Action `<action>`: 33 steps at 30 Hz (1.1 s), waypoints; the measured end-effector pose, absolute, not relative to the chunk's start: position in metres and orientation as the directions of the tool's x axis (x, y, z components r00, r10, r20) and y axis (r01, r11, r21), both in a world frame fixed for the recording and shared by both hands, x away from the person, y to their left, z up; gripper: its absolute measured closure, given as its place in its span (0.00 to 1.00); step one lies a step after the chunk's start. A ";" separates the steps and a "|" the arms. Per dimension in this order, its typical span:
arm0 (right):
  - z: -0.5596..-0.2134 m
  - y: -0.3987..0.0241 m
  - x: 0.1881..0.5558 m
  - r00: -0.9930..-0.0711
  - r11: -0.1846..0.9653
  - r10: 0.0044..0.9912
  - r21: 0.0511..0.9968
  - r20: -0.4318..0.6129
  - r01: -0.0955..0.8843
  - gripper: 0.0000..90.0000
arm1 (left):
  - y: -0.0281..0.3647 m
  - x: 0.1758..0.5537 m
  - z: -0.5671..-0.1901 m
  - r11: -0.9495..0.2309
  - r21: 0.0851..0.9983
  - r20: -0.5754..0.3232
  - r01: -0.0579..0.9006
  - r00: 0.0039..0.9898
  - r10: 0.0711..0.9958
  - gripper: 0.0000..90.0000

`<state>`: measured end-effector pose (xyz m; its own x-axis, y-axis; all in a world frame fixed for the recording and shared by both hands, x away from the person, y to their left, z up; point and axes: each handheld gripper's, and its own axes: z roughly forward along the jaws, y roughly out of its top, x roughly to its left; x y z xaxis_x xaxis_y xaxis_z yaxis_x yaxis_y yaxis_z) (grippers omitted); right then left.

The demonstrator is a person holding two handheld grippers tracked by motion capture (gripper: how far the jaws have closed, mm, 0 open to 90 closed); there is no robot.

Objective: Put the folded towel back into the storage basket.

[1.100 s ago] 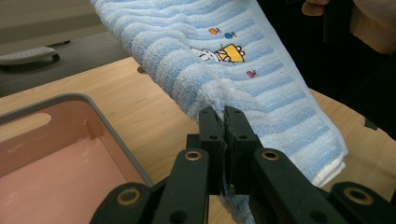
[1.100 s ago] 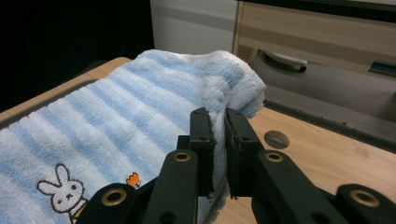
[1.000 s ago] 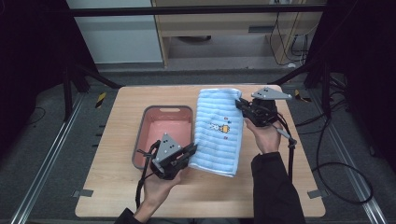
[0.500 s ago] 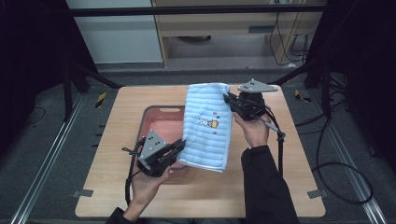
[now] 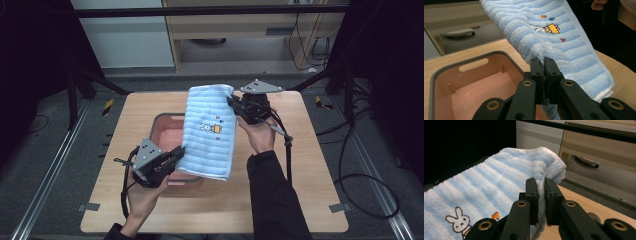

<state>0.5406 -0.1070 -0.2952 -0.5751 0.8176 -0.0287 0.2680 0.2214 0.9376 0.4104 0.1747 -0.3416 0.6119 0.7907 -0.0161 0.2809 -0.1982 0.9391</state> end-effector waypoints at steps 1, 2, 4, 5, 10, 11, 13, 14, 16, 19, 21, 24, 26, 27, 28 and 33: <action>-0.295 -0.105 0.541 -0.576 0.222 0.817 0.937 -0.028 0.270 0.92 | 0.176 0.410 -0.342 -0.197 0.939 -0.016 0.281 0.610 0.792 0.96; -0.295 -0.103 0.542 -0.577 0.221 0.816 0.937 -0.027 0.269 0.92 | 0.178 0.410 -0.342 -0.195 0.940 -0.016 0.281 0.607 0.795 0.96; -0.295 -0.100 0.543 -0.581 0.224 0.813 0.937 -0.030 0.266 0.92 | 0.181 0.410 -0.342 -0.191 0.940 -0.019 0.283 0.601 0.799 0.96; -0.295 -0.099 0.544 -0.582 0.224 0.813 0.937 -0.028 0.268 0.92 | 0.183 0.411 -0.342 -0.188 0.940 -0.021 0.284 0.599 0.801 0.96; -0.296 -0.088 0.548 -0.591 0.230 0.806 0.935 -0.028 0.269 0.92 | 0.192 0.411 -0.343 -0.175 0.942 -0.028 0.287 0.586 0.810 0.96; -0.296 -0.086 0.548 -0.595 0.232 0.804 0.936 -0.029 0.267 0.92 | 0.194 0.411 -0.343 -0.175 0.942 -0.027 0.287 0.584 0.811 0.96; -0.296 -0.083 0.550 -0.598 0.228 0.801 0.937 -0.026 0.266 0.92 | 0.198 0.411 -0.343 -0.171 0.942 -0.031 0.290 0.579 0.815 0.96; -0.296 -0.081 0.551 -0.600 0.231 0.800 0.936 -0.027 0.266 0.92 | 0.199 0.411 -0.343 -0.173 0.941 -0.028 0.290 0.577 0.816 0.96; -0.297 -0.077 0.552 -0.603 0.231 0.797 0.936 -0.026 0.266 0.92 | 0.201 0.411 -0.344 -0.172 0.941 -0.029 0.292 0.575 0.818 0.96; -0.298 -0.074 0.553 -0.607 0.233 0.794 0.936 -0.026 0.264 0.92 | 0.204 0.412 -0.346 -0.171 0.939 -0.030 0.298 0.569 0.822 0.96; -0.298 -0.068 0.555 -0.612 0.240 0.790 0.935 -0.032 0.261 0.92 | 0.206 0.413 -0.347 -0.169 0.938 -0.032 0.301 0.564 0.825 0.96; -0.298 -0.062 0.558 -0.616 0.241 0.787 0.935 -0.032 0.259 0.92 | 0.210 0.414 -0.347 -0.167 0.939 -0.031 0.302 0.555 0.831 0.96; -0.298 -0.058 0.560 -0.619 0.247 0.785 0.933 -0.034 0.262 0.92 | 0.212 0.414 -0.347 -0.166 0.939 -0.030 0.302 0.550 0.835 0.96; -0.299 -0.057 0.561 -0.620 0.248 0.784 0.933 -0.034 0.262 0.92 | 0.212 0.414 -0.347 -0.166 0.939 -0.030 0.302 0.550 0.835 0.96; -0.299 -0.055 0.562 -0.621 0.247 0.783 0.933 -0.033 0.263 0.92 | 0.214 0.416 -0.348 -0.167 0.938 -0.027 0.304 0.543 0.839 0.96; -0.301 -0.048 0.567 -0.625 0.250 0.780 0.931 -0.031 0.266 0.92 | 0.220 0.419 -0.352 -0.165 0.935 -0.027 0.313 0.528 0.849 0.96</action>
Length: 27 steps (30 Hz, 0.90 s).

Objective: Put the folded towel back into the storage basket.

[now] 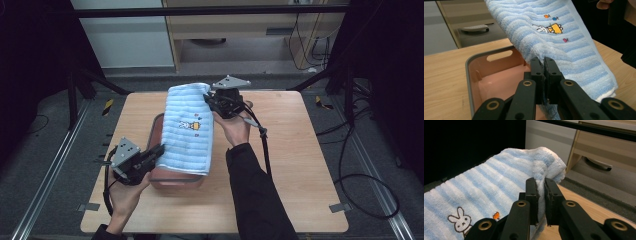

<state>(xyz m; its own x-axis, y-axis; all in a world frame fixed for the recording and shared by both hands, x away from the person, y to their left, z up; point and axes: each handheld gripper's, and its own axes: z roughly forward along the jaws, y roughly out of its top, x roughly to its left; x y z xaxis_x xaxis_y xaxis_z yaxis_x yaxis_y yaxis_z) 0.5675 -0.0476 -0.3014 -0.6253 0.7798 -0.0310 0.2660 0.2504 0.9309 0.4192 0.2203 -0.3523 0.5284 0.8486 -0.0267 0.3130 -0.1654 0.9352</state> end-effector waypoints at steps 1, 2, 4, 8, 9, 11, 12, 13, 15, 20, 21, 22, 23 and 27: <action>-0.302 -0.046 0.569 -0.627 0.253 0.778 0.930 -0.033 0.265 0.92 | 0.222 0.420 -0.353 -0.165 0.935 -0.026 0.315 0.525 0.851 0.96; -0.302 -0.044 0.570 -0.628 0.251 0.777 0.931 -0.030 0.266 0.92 | 0.223 0.420 -0.354 -0.166 0.934 -0.026 0.318 0.521 0.853 0.96; -0.304 -0.040 0.572 -0.631 0.249 0.775 0.931 -0.026 0.267 0.92 | 0.226 0.422 -0.356 -0.159 0.934 -0.029 0.320 0.512 0.859 0.96; -0.310 -0.032 0.577 -0.636 0.255 0.771 0.928 -0.025 0.272 0.92 | 0.231 0.425 -0.359 -0.153 0.931 -0.036 0.331 0.501 0.865 0.96; -0.310 -0.032 0.577 -0.636 0.255 0.771 0.928 -0.025 0.272 0.92 | 0.232 0.426 -0.359 -0.153 0.930 -0.036 0.333 0.498 0.866 0.96; -0.314 -0.026 0.580 -0.640 0.258 0.768 0.927 -0.026 0.273 0.92 | 0.235 0.429 -0.363 -0.156 0.927 -0.034 0.340 0.491 0.870 0.96; -0.315 -0.025 0.581 -0.640 0.260 0.768 0.926 -0.026 0.275 0.92 | 0.236 0.429 -0.365 -0.157 0.926 -0.033 0.342 0.488 0.872 0.96; -0.316 -0.023 0.582 -0.640 0.259 0.768 0.925 -0.022 0.279 0.92 | 0.237 0.430 -0.366 -0.157 0.925 -0.032 0.346 0.484 0.874 0.96; -0.319 -0.021 0.585 -0.642 0.259 0.767 0.924 -0.019 0.282 0.92 | 0.240 0.432 -0.368 -0.156 0.923 -0.034 0.353 0.477 0.878 0.96; -0.328 -0.014 0.591 -0.650 0.280 0.760 0.917 -0.030 0.285 0.92 | 0.244 0.436 -0.374 -0.154 0.919 -0.035 0.362 0.465 0.884 0.96; -0.328 -0.014 0.591 -0.650 0.280 0.760 0.917 -0.030 0.285 0.92 | 0.244 0.436 -0.374 -0.154 0.919 -0.035 0.362 0.465 0.884 0.96; -0.331 -0.012 0.594 -0.650 0.285 0.760 0.914 -0.031 0.289 0.92 | 0.243 0.438 -0.377 -0.158 0.915 -0.035 0.370 0.464 0.885 0.96; -0.333 -0.011 0.595 -0.650 0.288 0.759 0.912 -0.032 0.291 0.92 | 0.243 0.439 -0.378 -0.163 0.913 -0.033 0.375 0.465 0.885 0.96; -0.339 -0.007 0.598 -0.653 0.302 0.757 0.905 -0.036 0.299 0.92 | 0.241 0.441 -0.382 -0.174 0.907 -0.027 0.383 0.465 0.885 0.96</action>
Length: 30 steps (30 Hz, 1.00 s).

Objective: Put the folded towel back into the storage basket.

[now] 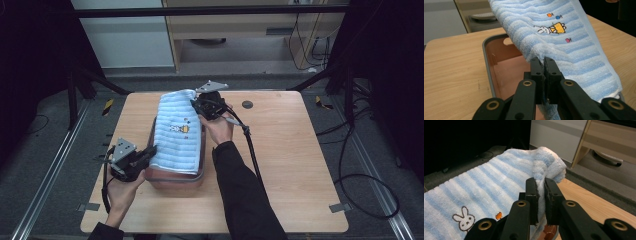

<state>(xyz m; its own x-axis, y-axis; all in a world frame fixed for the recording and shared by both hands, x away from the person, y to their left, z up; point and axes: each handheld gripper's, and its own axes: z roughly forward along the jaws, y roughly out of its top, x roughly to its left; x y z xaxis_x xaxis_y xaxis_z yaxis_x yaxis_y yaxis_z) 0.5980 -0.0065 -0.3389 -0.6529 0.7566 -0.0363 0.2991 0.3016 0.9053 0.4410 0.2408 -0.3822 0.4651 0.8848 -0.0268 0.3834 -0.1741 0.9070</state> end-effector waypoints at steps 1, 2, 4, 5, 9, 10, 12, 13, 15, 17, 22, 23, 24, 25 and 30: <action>-0.340 -0.005 0.599 -0.652 0.303 0.757 0.904 -0.037 0.301 0.92 | 0.240 0.442 -0.385 -0.181 0.902 -0.024 0.391 0.465 0.885 0.96; -0.342 -0.005 0.600 -0.655 0.307 0.754 0.904 -0.040 0.298 0.92 | 0.240 0.443 -0.387 -0.187 0.899 -0.020 0.395 0.465 0.885 0.96; -0.344 -0.003 0.601 -0.657 0.314 0.753 0.902 -0.046 0.297 0.92 | 0.240 0.445 -0.390 -0.189 0.896 -0.021 0.401 0.464 0.885 0.96; -0.345 -0.002 0.601 -0.656 0.312 0.754 0.901 -0.042 0.300 0.92 | 0.240 0.445 -0.391 -0.195 0.894 -0.016 0.404 0.465 0.885 0.96; -0.352 0.000 0.603 -0.655 0.319 0.755 0.896 -0.043 0.309 0.92 | 0.240 0.448 -0.396 -0.202 0.887 -0.015 0.415 0.464 0.886 0.96; -0.354 0.000 0.603 -0.653 0.321 0.756 0.894 -0.043 0.312 0.92 | 0.240 0.448 -0.397 -0.203 0.886 -0.015 0.417 0.464 0.886 0.96; -0.358 0.000 0.603 -0.656 0.327 0.753 0.892 -0.046 0.313 0.92 | 0.239 0.449 -0.400 -0.214 0.881 -0.008 0.422 0.466 0.885 0.96; -0.360 -0.001 0.603 -0.657 0.328 0.753 0.891 -0.046 0.313 0.92 | 0.238 0.449 -0.401 -0.215 0.879 -0.009 0.425 0.466 0.885 0.96; -0.363 -0.001 0.602 -0.656 0.330 0.754 0.888 -0.042 0.322 0.92 | 0.238 0.450 -0.405 -0.223 0.873 -0.006 0.434 0.465 0.885 0.96; -0.366 -0.001 0.602 -0.657 0.332 0.753 0.886 -0.042 0.324 0.92 | 0.238 0.450 -0.407 -0.226 0.869 -0.006 0.441 0.465 0.885 0.96; -0.374 -0.001 0.601 -0.657 0.334 0.753 0.881 -0.035 0.336 0.92 | 0.237 0.449 -0.412 -0.239 0.861 0.001 0.450 0.467 0.884 0.96; -0.376 0.000 0.601 -0.658 0.337 0.752 0.880 -0.037 0.336 0.92 | 0.237 0.448 -0.414 -0.247 0.856 0.007 0.454 0.468 0.884 0.96; -0.376 0.000 0.601 -0.658 0.337 0.752 0.880 -0.037 0.336 0.92 | 0.237 0.448 -0.414 -0.247 0.856 0.007 0.454 0.468 0.884 0.96; -0.380 0.001 0.601 -0.659 0.338 0.751 0.877 -0.034 0.340 0.92 | 0.238 0.448 -0.415 -0.258 0.854 0.021 0.452 0.465 0.885 0.96; -0.387 0.004 0.600 -0.666 0.344 0.745 0.873 -0.030 0.346 0.92 | 0.242 0.448 -0.421 -0.259 0.845 0.016 0.467 0.463 0.886 0.96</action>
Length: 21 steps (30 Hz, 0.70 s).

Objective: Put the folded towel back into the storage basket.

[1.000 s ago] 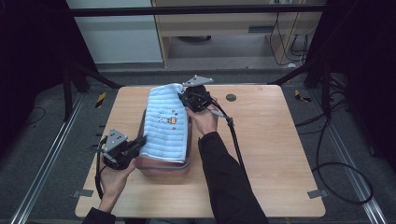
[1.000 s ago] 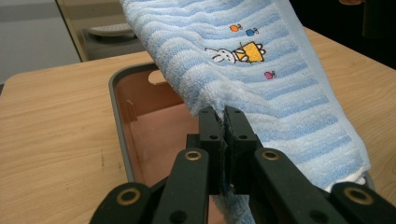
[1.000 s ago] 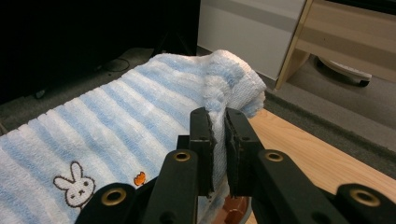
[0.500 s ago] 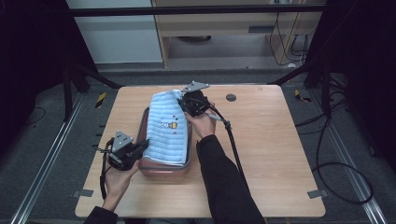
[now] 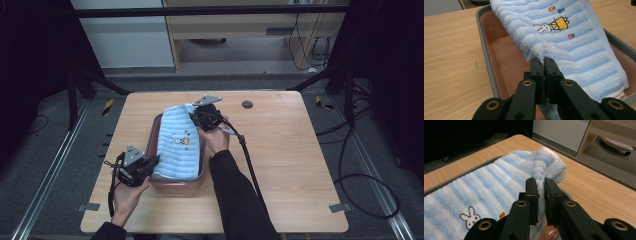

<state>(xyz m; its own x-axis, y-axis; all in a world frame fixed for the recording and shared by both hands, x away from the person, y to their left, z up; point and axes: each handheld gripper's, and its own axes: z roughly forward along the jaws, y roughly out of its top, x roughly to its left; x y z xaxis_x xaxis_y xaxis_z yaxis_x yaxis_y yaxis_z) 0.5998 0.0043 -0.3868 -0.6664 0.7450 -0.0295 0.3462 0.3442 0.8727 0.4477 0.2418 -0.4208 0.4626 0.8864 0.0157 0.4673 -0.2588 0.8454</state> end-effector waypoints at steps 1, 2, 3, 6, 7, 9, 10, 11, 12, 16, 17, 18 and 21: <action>-0.388 0.004 0.599 -0.667 0.348 0.745 0.871 -0.032 0.347 0.92 | 0.242 0.447 -0.421 -0.256 0.844 0.012 0.471 0.462 0.887 0.96; -0.389 0.005 0.599 -0.666 0.346 0.745 0.872 -0.031 0.347 0.92 | 0.242 0.447 -0.421 -0.256 0.844 0.012 0.471 0.462 0.887 0.96; -0.391 0.005 0.599 -0.667 0.346 0.745 0.870 -0.028 0.351 0.92 | 0.243 0.447 -0.422 -0.261 0.841 0.015 0.473 0.463 0.886 0.96; -0.396 0.004 0.598 -0.663 0.350 0.748 0.863 -0.024 0.364 0.91 | 0.243 0.446 -0.424 -0.264 0.836 0.013 0.481 0.463 0.886 0.96; -0.397 0.004 0.598 -0.663 0.352 0.748 0.861 -0.025 0.366 0.91 | 0.244 0.446 -0.425 -0.263 0.834 0.011 0.485 0.462 0.887 0.96; -0.401 0.004 0.598 -0.662 0.354 0.749 0.859 -0.023 0.370 0.91 | 0.243 0.447 -0.427 -0.263 0.831 0.007 0.491 0.462 0.887 0.96; -0.402 0.004 0.598 -0.660 0.354 0.751 0.856 -0.021 0.376 0.91 | 0.243 0.447 -0.427 -0.264 0.830 0.009 0.492 0.462 0.887 0.96; -0.404 0.003 0.598 -0.660 0.356 0.751 0.855 -0.021 0.378 0.91 | 0.243 0.448 -0.428 -0.269 0.826 0.011 0.496 0.462 0.887 0.96; -0.405 0.003 0.598 -0.658 0.357 0.752 0.852 -0.019 0.383 0.91 | 0.242 0.448 -0.429 -0.272 0.824 0.013 0.496 0.463 0.886 0.96; -0.411 0.004 0.599 -0.664 0.378 0.747 0.838 -0.024 0.395 0.89 | 0.242 0.449 -0.431 -0.274 0.817 0.013 0.508 0.458 0.889 0.96; -0.413 0.005 0.599 -0.664 0.384 0.747 0.832 -0.026 0.400 0.88 | 0.241 0.450 -0.432 -0.273 0.814 0.010 0.513 0.456 0.890 0.95; -0.415 0.006 0.599 -0.664 0.392 0.747 0.827 -0.031 0.403 0.87 | 0.242 0.450 -0.432 -0.272 0.813 0.010 0.516 0.454 0.891 0.95; -0.419 0.007 0.599 -0.667 0.412 0.744 0.815 -0.042 0.408 0.83 | 0.243 0.452 -0.433 -0.265 0.813 0.012 0.519 0.441 0.898 0.90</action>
<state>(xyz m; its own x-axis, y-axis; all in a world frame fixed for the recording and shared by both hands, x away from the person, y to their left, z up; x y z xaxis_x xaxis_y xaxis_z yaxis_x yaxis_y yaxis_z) 0.5986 0.0069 -0.4186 -0.6669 0.7440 -0.0422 0.4075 0.4115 0.8152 0.4516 0.2432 -0.4332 0.4408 0.8975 0.0116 0.5187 -0.2653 0.8128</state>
